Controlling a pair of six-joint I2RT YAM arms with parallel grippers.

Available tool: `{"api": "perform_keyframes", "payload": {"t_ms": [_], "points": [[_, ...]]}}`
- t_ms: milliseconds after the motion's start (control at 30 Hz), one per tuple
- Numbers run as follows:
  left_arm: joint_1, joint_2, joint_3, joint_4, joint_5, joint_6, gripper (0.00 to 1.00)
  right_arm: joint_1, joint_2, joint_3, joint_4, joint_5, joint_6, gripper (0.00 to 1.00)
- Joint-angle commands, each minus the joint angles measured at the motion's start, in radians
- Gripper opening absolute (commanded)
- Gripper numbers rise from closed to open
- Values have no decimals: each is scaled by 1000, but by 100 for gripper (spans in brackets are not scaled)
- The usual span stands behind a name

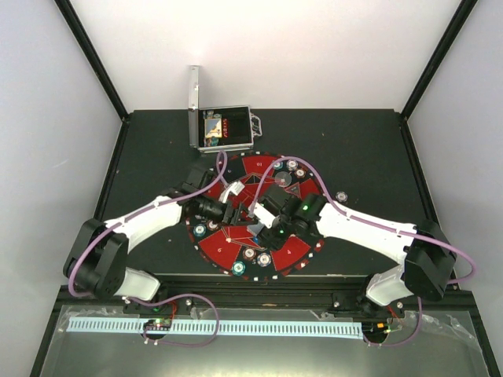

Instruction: Distribute texas hold em gaming equipment

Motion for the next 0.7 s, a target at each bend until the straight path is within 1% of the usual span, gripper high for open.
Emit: {"api": "perform_keyframes", "payload": {"t_ms": [0,133,233,333,400,533,667], "points": [[-23,37,50,-26,16,43,86,16,-14,15,8,17,-2,59],[-31,48,57,-60,-27,60,83,19,-13,17,10,21,0,59],[-41,56,72,-95,-63,79,79,23,-11,17,8,23,0,59],[-42,57,86,-128,-107,94,72,26,-9,16,5,24,0,59],[-42,56,91,-144,-130,100,69,26,-8,14,2,26,1,59],[-41,48,90,-157,-150,102,64,28,-16,6,2,28,6,59],[-39,30,94,-172,-164,108,61,28,-18,-3,1,31,7,59]]}}
